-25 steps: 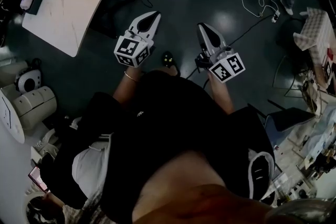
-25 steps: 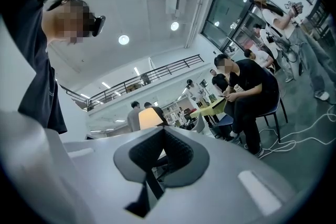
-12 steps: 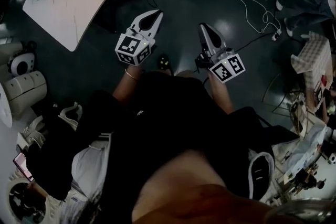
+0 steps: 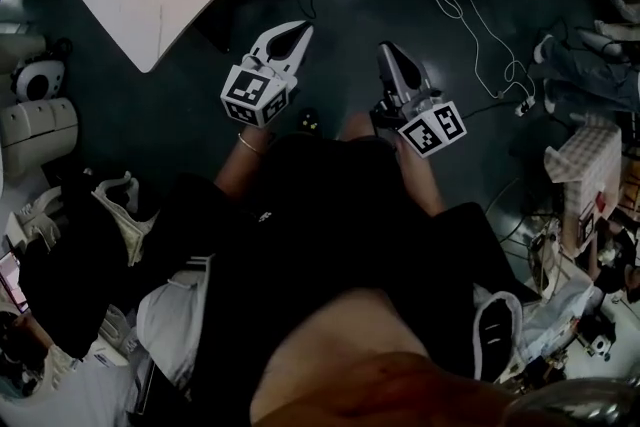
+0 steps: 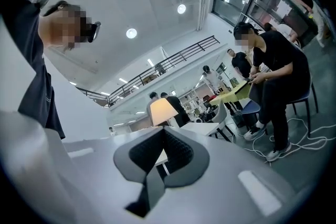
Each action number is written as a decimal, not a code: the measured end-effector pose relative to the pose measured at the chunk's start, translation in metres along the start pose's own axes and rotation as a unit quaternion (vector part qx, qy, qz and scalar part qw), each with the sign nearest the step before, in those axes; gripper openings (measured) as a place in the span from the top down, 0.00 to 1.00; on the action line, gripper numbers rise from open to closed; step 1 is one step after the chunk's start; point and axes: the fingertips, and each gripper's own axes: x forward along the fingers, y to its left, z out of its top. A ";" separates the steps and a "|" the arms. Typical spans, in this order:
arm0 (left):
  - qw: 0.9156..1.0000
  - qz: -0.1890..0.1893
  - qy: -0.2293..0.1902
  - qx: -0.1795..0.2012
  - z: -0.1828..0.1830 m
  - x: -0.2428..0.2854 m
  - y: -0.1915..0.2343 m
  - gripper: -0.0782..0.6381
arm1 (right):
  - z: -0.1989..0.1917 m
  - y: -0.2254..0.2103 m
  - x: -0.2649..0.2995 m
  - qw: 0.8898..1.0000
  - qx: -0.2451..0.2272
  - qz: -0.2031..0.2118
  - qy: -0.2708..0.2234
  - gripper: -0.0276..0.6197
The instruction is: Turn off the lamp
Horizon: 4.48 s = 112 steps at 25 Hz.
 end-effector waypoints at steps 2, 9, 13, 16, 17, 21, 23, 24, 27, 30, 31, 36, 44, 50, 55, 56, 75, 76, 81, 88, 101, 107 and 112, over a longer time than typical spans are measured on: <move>1.000 0.008 -0.003 -0.003 0.001 -0.004 0.004 0.88 | -0.002 0.000 0.004 1.000 0.000 0.004 0.006 0.96; 0.999 0.049 -0.007 -0.005 0.003 -0.009 0.014 0.88 | 0.001 -0.014 0.015 0.999 0.010 0.023 0.024 0.96; 0.997 0.082 -0.007 -0.007 0.006 -0.007 0.016 0.88 | 0.006 -0.026 0.023 0.998 0.014 0.044 0.038 0.95; 0.996 0.093 -0.010 -0.008 0.003 0.001 0.013 0.88 | 0.011 -0.035 0.029 0.997 0.015 0.063 0.045 0.95; 0.995 0.099 -0.011 -0.008 0.003 0.004 0.012 0.88 | 0.013 -0.039 0.031 0.996 0.019 0.068 0.048 0.96; 0.991 0.131 -0.008 -0.010 0.003 0.013 0.005 0.88 | 0.019 -0.058 0.030 0.994 0.028 0.089 0.061 0.96; 0.989 0.144 -0.013 -0.011 0.002 0.019 0.002 0.88 | 0.023 -0.068 0.030 0.992 0.028 0.099 0.067 0.95; 0.988 0.150 -0.015 -0.011 0.002 0.022 0.000 0.88 | 0.025 -0.073 0.030 0.992 0.030 0.105 0.070 0.96; 0.985 0.169 -0.017 -0.009 0.003 0.036 -0.007 0.88 | 0.031 -0.090 0.032 0.989 0.035 0.123 0.080 0.95; 0.983 0.184 -0.023 -0.009 0.003 0.046 -0.014 0.88 | 0.036 -0.105 0.033 0.985 0.039 0.139 0.090 0.96; 0.981 0.190 -0.024 -0.009 0.003 0.048 -0.017 0.88 | 0.036 -0.108 0.033 0.984 0.042 0.144 0.092 0.95; 0.972 0.232 -0.034 -0.009 0.001 0.049 -0.025 0.88 | 0.037 -0.116 0.033 0.977 0.050 0.178 0.106 0.95; 0.958 0.282 -0.045 -0.003 0.003 0.060 -0.033 0.88 | 0.050 -0.141 0.035 0.967 0.049 0.216 0.123 0.96; 0.951 0.307 -0.045 -0.003 0.003 0.077 -0.040 0.88 | 0.053 -0.161 0.034 0.960 0.061 0.235 0.137 0.96; 0.946 0.321 -0.042 -0.010 -0.004 0.073 -0.051 0.88 | 0.052 -0.165 0.022 0.959 0.067 0.240 0.138 0.96; 0.945 0.324 -0.040 -0.013 -0.005 0.073 -0.053 0.88 | 0.051 -0.166 0.020 0.959 0.069 0.239 0.139 0.96; 0.954 0.298 -0.036 -0.005 -0.005 0.110 -0.042 0.88 | 0.058 -0.201 0.021 0.966 0.056 0.208 0.140 0.95; 0.954 0.299 -0.036 -0.006 -0.006 0.110 -0.040 0.88 | 0.057 -0.202 0.023 0.966 0.056 0.208 0.141 0.95; 0.951 0.308 -0.036 -0.016 -0.010 0.104 -0.030 0.88 | 0.051 -0.196 0.036 0.963 0.055 0.219 0.147 0.95; 0.949 0.312 -0.040 -0.015 -0.002 0.103 -0.003 0.88 | 0.045 -0.191 0.073 0.957 0.051 0.234 0.161 0.95; 0.943 0.331 -0.028 -0.029 0.000 0.094 0.060 0.88 | 0.017 -0.179 0.145 0.948 0.024 0.251 0.196 0.95; 0.943 0.331 -0.034 -0.031 -0.001 0.093 0.090 0.88 | -0.006 -0.171 0.178 0.938 -0.009 0.263 0.227 0.95; 0.944 0.324 -0.049 -0.035 -0.007 0.095 0.116 0.88 | -0.030 -0.166 0.206 0.930 -0.024 0.270 0.250 0.95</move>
